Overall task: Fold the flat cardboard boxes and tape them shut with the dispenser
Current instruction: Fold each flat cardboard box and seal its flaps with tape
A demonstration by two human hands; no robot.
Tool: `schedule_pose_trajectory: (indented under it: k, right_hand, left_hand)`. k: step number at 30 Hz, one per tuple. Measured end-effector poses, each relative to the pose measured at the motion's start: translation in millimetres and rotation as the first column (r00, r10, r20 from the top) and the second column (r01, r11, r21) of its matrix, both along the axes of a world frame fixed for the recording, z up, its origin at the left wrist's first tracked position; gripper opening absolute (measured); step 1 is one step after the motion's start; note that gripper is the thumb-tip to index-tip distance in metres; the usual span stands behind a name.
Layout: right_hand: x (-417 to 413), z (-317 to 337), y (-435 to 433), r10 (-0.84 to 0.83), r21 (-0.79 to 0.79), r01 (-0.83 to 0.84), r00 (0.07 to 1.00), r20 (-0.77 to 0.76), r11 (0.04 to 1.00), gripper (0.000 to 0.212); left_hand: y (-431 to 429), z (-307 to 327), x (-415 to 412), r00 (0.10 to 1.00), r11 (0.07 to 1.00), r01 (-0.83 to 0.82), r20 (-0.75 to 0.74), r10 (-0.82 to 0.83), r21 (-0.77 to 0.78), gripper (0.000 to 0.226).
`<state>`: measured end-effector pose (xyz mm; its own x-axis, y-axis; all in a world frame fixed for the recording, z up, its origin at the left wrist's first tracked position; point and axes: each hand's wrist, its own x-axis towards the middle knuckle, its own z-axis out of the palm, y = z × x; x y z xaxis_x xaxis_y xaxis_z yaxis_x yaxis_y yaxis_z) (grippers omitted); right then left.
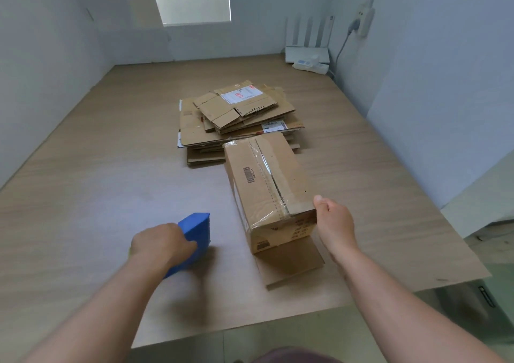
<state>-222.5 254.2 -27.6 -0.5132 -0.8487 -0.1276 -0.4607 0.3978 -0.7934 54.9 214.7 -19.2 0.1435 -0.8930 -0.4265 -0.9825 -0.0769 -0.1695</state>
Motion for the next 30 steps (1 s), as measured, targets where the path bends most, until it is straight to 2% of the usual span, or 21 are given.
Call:
schedule_pose_trajectory:
  k: [5, 7, 9, 10, 11, 12, 14, 15, 16, 17, 19, 21, 23, 24, 27, 30]
  right_hand:
    - [-0.8, 3.1, -3.7, 0.019, 0.011, -0.019, 1.000, -0.017, 1.000, 0.047]
    - [-1.9, 1.3, -3.2, 0.024, 0.013, -0.024, 1.000, -0.014, 1.000, 0.047]
    - [-3.7, 1.1, -3.0, 0.027, 0.011, -0.027, 1.000, -0.016, 1.000, 0.047]
    - [-4.1, 1.1, -3.8, 0.028, 0.013, -0.027, 0.999, -0.021, 1.000, 0.047]
    - [-4.4, 0.4, -4.4, 0.032, 0.015, -0.032, 0.999, -0.028, 0.999, 0.047]
    - [-4.6, -1.3, -4.7, 0.037, 0.019, -0.037, 0.999, -0.033, 0.999, 0.047]
    - [-4.1, -5.0, -3.9, 0.043, 0.022, -0.042, 0.998, -0.036, 0.999, 0.046]
    - [-4.3, -4.8, -3.1, 0.043, 0.017, -0.043, 0.999, -0.030, 0.999, 0.045]
    - [-5.1, -4.7, -2.8, 0.046, 0.016, -0.046, 0.999, -0.026, 0.999, 0.044]
    - [-6.0, -3.2, -3.0, 0.054, 0.021, -0.053, 0.998, -0.031, 0.998, 0.041]
    - [-6.3, 0.9, -4.6, 0.073, 0.065, -0.071, 0.997, -0.035, 0.995, 0.035]
    - [-1.2, 7.1, -6.2, 0.124, 0.157, -0.114, 0.991, -0.052, 0.981, 0.058]
    - [7.8, 9.6, -6.9, 0.192, 0.271, -0.144, 0.968, -0.159, 0.952, 0.087]
    - [11.4, 9.0, -7.4, 0.207, 0.296, -0.142, 0.958, -0.198, 0.944, 0.093]
    - [9.9, 2.4, -10.0, 0.229, 0.271, -0.160, 0.941, -0.248, 0.949, 0.086]
    - [-5.3, -3.4, -12.0, 0.263, 0.200, -0.218, 0.934, -0.243, 0.955, 0.058]
  left_hand:
    - [-1.1, -28.4, 1.0, 0.990, 0.993, -0.075, -0.127, 0.064, -0.086, 0.029]
    - [2.2, -39.6, 4.7, 0.985, 0.991, -0.107, -0.141, 0.096, -0.078, 0.029]
    - [6.3, -42.2, 0.9, 0.984, 0.978, -0.129, -0.143, 0.106, -0.162, 0.029]
    - [8.7, -40.6, -6.3, 0.975, 0.959, -0.143, -0.204, 0.093, -0.244, 0.029]
    - [12.7, -36.4, -18.1, 0.941, 0.932, -0.173, -0.333, 0.061, -0.318, 0.029]
    - [18.0, -28.0, -34.8, 0.861, 0.914, -0.225, -0.509, 0.024, -0.337, 0.031]
    - [29.6, -8.4, -76.0, 0.575, 0.930, -0.309, -0.818, 0.017, -0.198, 0.044]
    - [35.1, -3.2, -96.0, 0.429, 0.943, -0.318, -0.902, 0.047, -0.102, 0.051]
    - [38.5, -1.9, -113.0, 0.328, 0.945, -0.325, -0.942, 0.067, -0.046, 0.056]
    - [38.3, -5.6, -125.0, 0.297, 0.938, -0.346, -0.952, 0.080, -0.029, 0.064]
    - [35.8, -14.5, -137.1, 0.326, 0.913, -0.406, -0.939, 0.107, -0.037, 0.082]
    - [32.5, -19.9, -142.3, 0.385, 0.889, -0.457, -0.910, 0.157, -0.040, 0.092]
    - [32.0, -20.8, -146.7, 0.434, 0.872, -0.485, -0.884, 0.173, -0.067, 0.097]
    - [32.6, -20.6, -149.3, 0.462, 0.865, -0.494, -0.870, 0.171, -0.092, 0.094]
    - [30.6, -23.9, -150.5, 0.519, 0.846, -0.513, -0.837, 0.173, -0.144, 0.073]
    - [29.2, -27.9, -142.9, 0.534, 0.827, -0.521, -0.836, 0.126, -0.209, 0.054]
